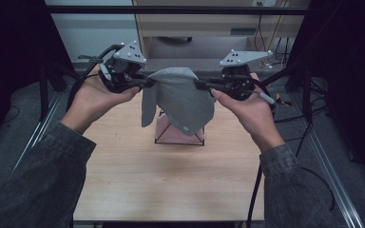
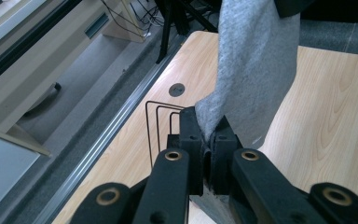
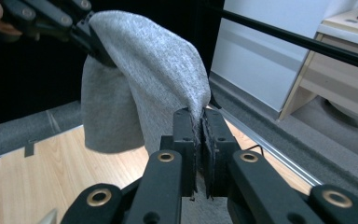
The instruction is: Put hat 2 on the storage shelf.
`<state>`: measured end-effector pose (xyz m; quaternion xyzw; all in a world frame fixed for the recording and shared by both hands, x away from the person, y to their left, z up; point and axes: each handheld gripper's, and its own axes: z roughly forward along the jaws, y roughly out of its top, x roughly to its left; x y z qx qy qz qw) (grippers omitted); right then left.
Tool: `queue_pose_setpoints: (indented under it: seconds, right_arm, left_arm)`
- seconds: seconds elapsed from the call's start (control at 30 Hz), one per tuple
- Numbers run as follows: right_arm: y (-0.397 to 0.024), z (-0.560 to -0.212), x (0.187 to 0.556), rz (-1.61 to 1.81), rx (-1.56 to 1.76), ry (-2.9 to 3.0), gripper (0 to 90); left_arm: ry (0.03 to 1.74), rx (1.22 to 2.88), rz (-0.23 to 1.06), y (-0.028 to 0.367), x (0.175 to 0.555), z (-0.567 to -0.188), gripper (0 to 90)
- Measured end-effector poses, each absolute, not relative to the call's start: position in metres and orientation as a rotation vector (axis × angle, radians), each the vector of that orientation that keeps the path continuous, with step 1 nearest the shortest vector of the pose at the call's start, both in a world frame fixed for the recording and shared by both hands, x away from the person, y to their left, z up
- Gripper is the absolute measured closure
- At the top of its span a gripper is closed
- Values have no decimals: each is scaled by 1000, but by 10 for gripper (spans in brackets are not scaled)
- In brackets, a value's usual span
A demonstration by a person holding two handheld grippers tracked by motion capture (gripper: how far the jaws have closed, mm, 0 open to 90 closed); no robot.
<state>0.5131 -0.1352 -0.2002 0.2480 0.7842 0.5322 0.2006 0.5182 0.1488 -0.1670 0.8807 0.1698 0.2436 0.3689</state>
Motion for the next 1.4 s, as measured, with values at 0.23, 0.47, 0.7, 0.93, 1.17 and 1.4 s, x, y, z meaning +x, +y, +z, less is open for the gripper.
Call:
queue_pose_setpoints:
  seconds: [0.23, 0.47, 0.7, 0.93, 1.17, 1.4]
  right_arm:
    - [-144, -197, 515, 1489, 717, 2157, 854]
    - [-157, -180, 526, 1514, 742, 2083, 855]
    - [-164, -173, 542, 1511, 767, 2036, 855]
    - [-169, -181, 559, 1502, 798, 2013, 855]
    - [-167, -192, 580, 1471, 818, 2016, 855]
    - [-163, -203, 598, 1423, 835, 2029, 854]
  left_arm:
    - [431, 2221, 619, 139, 519, -168, 869]
    - [415, 2165, 621, 129, 527, -165, 869]
    - [436, 2114, 654, 120, 543, -168, 868]
    - [456, 2067, 673, 117, 558, -176, 867]
    - [465, 2089, 678, 113, 570, -188, 866]
    - [472, 2095, 692, 112, 584, -205, 865]
